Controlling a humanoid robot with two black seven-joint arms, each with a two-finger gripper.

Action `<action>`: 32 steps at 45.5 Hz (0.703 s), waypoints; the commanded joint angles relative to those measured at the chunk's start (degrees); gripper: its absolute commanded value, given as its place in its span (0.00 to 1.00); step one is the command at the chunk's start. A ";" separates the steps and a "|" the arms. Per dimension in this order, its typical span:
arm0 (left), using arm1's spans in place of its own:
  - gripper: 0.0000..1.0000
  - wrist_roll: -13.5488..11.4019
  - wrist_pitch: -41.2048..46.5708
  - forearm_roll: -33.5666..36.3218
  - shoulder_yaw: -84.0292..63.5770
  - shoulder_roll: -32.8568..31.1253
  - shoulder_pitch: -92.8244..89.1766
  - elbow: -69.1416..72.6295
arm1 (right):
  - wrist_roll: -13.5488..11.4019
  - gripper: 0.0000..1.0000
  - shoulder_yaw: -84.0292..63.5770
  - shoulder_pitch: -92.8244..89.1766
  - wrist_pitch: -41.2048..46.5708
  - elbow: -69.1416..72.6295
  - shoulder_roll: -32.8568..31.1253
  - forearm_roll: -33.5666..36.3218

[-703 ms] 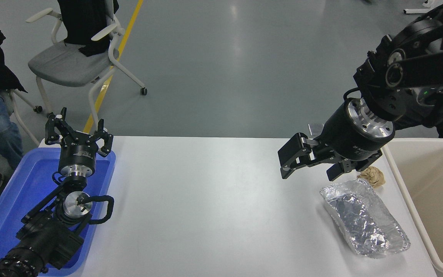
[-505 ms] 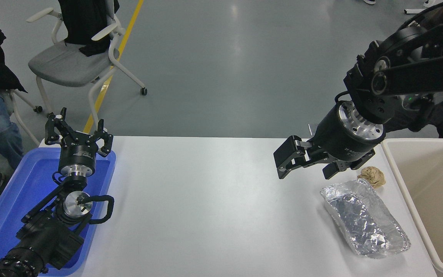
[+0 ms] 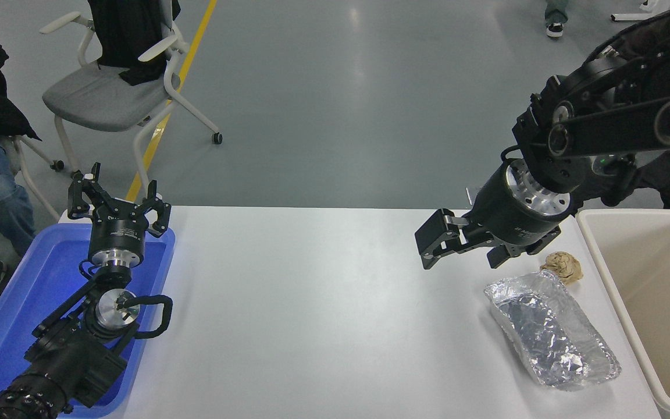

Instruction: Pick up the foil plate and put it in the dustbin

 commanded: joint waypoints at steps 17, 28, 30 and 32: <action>0.99 0.04 0.00 -0.08 0.00 0.00 0.00 0.01 | -0.50 1.00 -3.49 -24.11 -12.14 -13.81 -23.13 -34.76; 0.99 -0.05 0.00 0.01 0.00 0.00 0.00 0.01 | -0.67 1.00 5.82 -42.83 -16.10 -28.22 -26.57 -36.43; 0.99 -0.05 0.00 0.01 0.00 0.00 0.00 0.01 | -0.67 1.00 7.31 -46.00 -16.63 -30.68 -26.48 -36.43; 0.99 -0.05 0.00 0.01 0.00 0.00 0.00 0.01 | -0.58 1.00 9.16 -49.07 -16.98 -32.97 -26.48 -36.43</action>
